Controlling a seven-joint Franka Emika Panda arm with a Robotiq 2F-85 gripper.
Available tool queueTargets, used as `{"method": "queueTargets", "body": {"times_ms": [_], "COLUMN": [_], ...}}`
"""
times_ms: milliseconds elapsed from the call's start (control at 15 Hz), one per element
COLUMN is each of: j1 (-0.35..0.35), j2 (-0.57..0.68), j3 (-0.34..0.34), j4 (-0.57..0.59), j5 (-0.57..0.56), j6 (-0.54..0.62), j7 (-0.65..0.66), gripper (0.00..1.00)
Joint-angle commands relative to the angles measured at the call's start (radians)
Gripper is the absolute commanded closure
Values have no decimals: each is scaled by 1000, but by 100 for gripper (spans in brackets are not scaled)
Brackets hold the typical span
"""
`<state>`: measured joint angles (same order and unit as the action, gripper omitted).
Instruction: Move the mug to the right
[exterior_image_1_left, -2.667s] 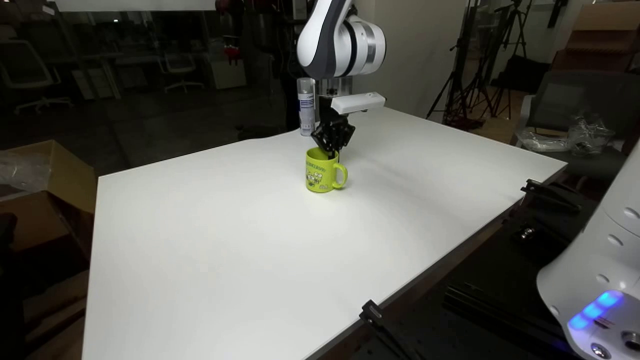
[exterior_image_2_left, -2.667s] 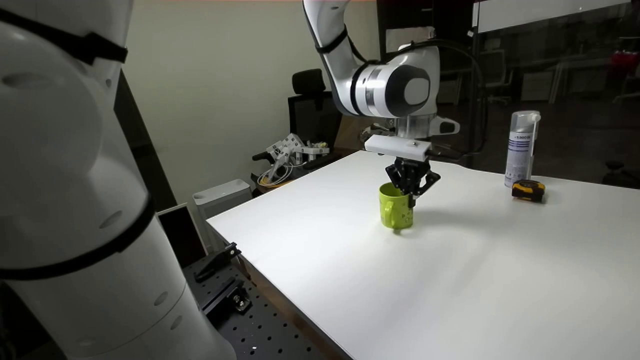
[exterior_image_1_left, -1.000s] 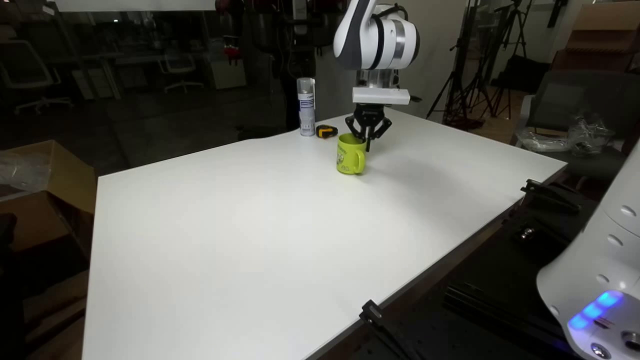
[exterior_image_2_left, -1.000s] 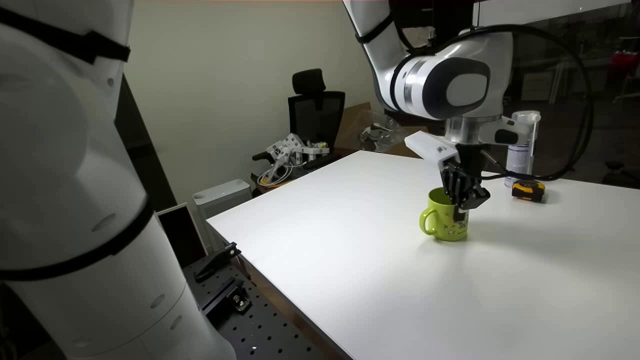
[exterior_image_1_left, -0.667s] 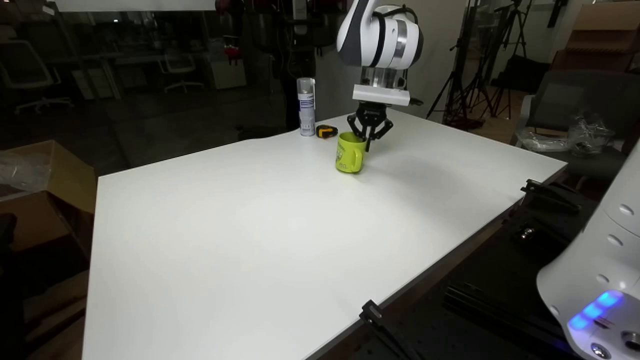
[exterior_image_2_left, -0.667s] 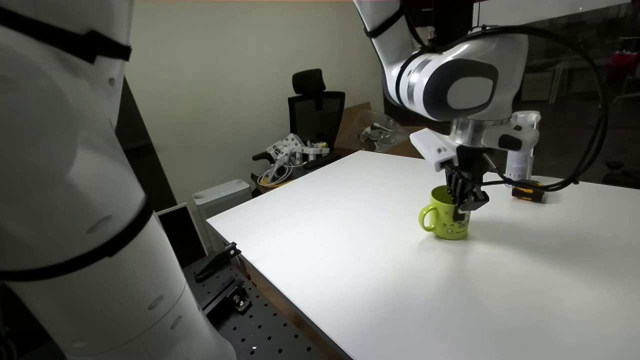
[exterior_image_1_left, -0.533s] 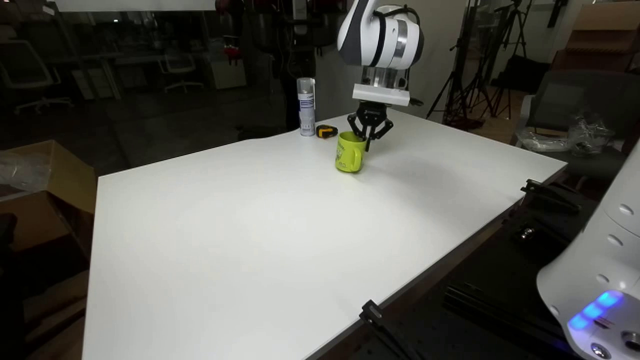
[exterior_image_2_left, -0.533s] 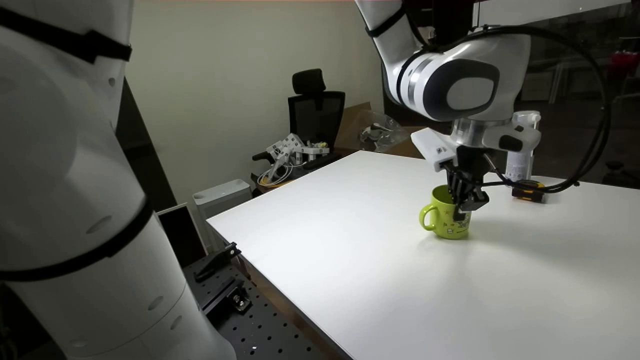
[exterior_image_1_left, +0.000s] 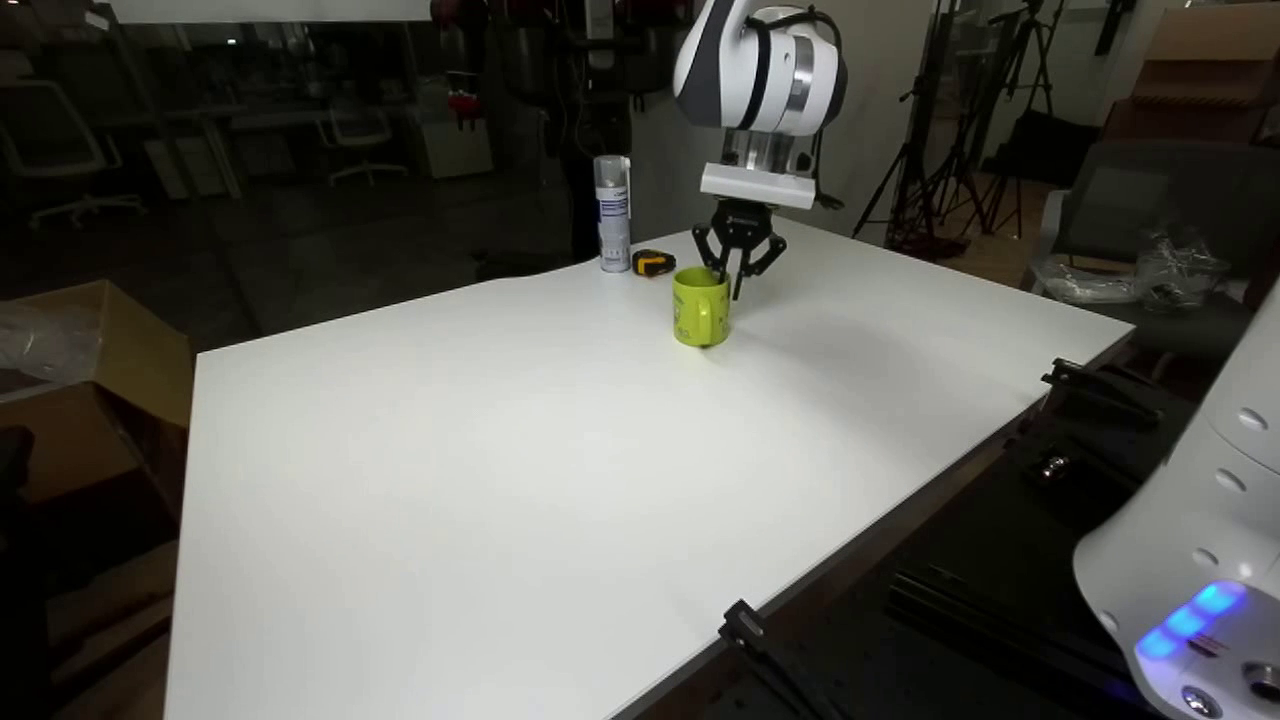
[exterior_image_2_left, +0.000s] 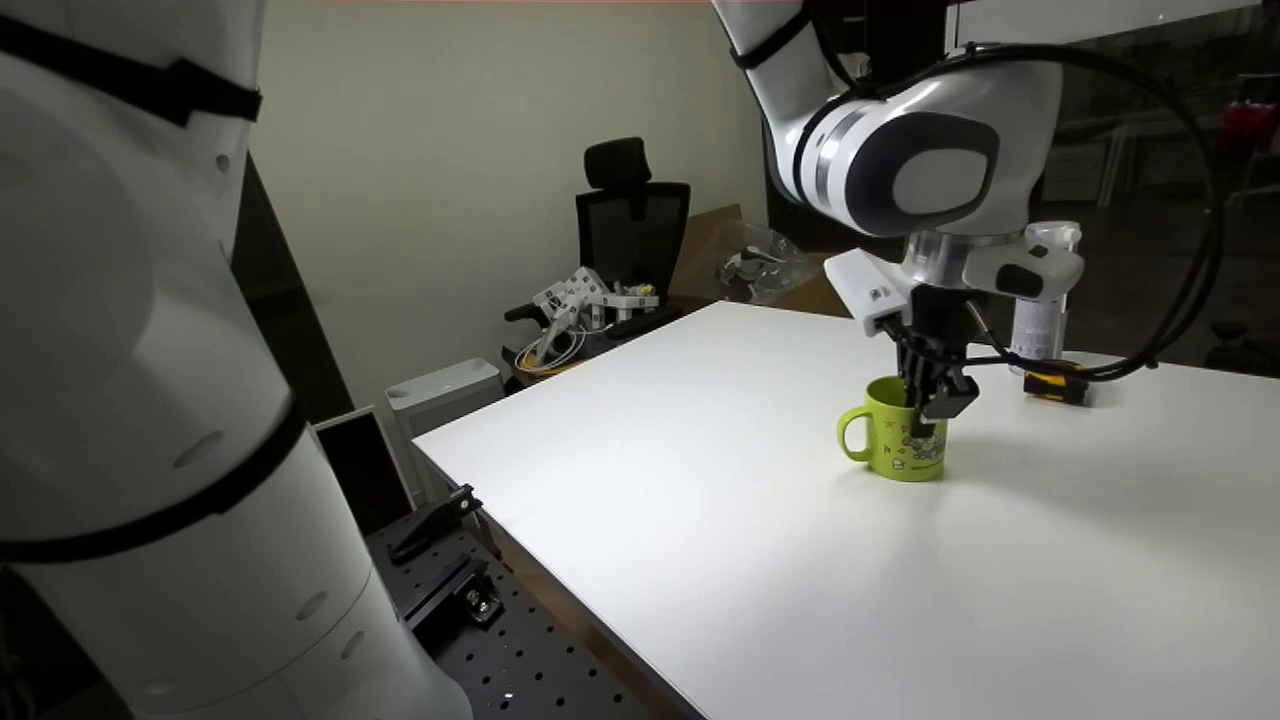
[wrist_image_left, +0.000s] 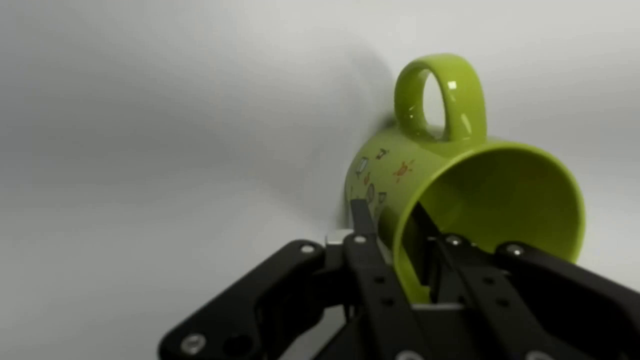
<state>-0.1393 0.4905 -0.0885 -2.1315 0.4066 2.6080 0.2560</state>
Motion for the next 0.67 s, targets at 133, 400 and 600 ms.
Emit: {"method": "queueTargets", "body": {"times_ms": [133,400,600], "j1": [29,58,38], "j2": [-45,-103,-83], "j3": [-27,-45,-22], "j4": [5,-21,-3], "j5": [-40,-81,-61], "j6": [-22,-12,-5], "j7": [88,122,74], "gripper": [32,4,9]}}
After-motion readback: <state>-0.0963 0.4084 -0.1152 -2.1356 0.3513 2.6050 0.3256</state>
